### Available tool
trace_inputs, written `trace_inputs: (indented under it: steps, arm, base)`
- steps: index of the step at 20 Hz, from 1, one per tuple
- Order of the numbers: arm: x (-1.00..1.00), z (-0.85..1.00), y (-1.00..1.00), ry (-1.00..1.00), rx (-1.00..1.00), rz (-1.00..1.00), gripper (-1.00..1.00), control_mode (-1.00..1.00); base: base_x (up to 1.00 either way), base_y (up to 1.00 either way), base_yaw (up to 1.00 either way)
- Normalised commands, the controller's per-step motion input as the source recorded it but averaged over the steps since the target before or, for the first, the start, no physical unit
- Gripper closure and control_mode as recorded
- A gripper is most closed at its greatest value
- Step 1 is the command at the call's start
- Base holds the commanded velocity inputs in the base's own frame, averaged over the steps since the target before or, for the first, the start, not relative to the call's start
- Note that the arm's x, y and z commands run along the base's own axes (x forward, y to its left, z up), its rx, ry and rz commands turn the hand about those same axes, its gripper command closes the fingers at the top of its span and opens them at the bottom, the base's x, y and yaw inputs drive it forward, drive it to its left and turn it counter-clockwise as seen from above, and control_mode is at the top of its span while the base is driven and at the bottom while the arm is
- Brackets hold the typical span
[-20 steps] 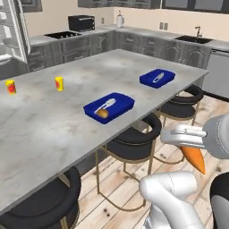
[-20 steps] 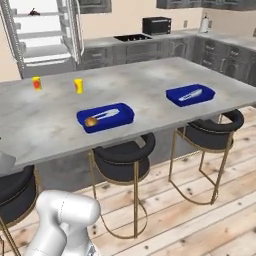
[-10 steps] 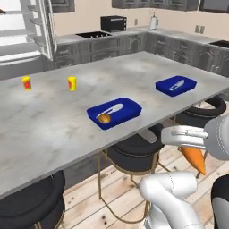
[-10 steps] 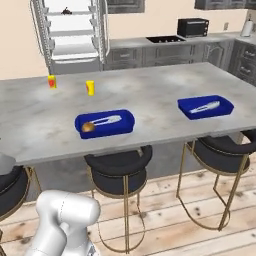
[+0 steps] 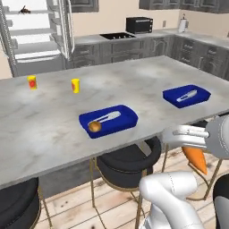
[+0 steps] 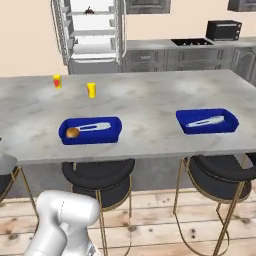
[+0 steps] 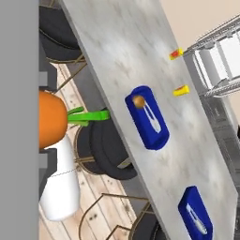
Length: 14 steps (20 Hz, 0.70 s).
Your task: Gather the carrot and potato from the fridge and place them on a tray on the dining counter. Then gather the fish and chicken drumstick from the fridge and place them on the other tray.
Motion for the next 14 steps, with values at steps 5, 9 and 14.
trace_inputs:
  steps: [5,9,14]
  arm:
    - [0.00,0.00,0.00,0.00,0.00,0.00,1.00,1.00]
    - [0.00,0.00,0.00,0.00,0.00,0.00,1.00,1.00]
    - [0.00,0.00,0.00,0.00,0.00,0.00,1.00,1.00]
  base:
    - [0.57,-0.33,0.43]
    - [0.51,-0.44,0.39]
    - [0.65,-0.50,0.37]
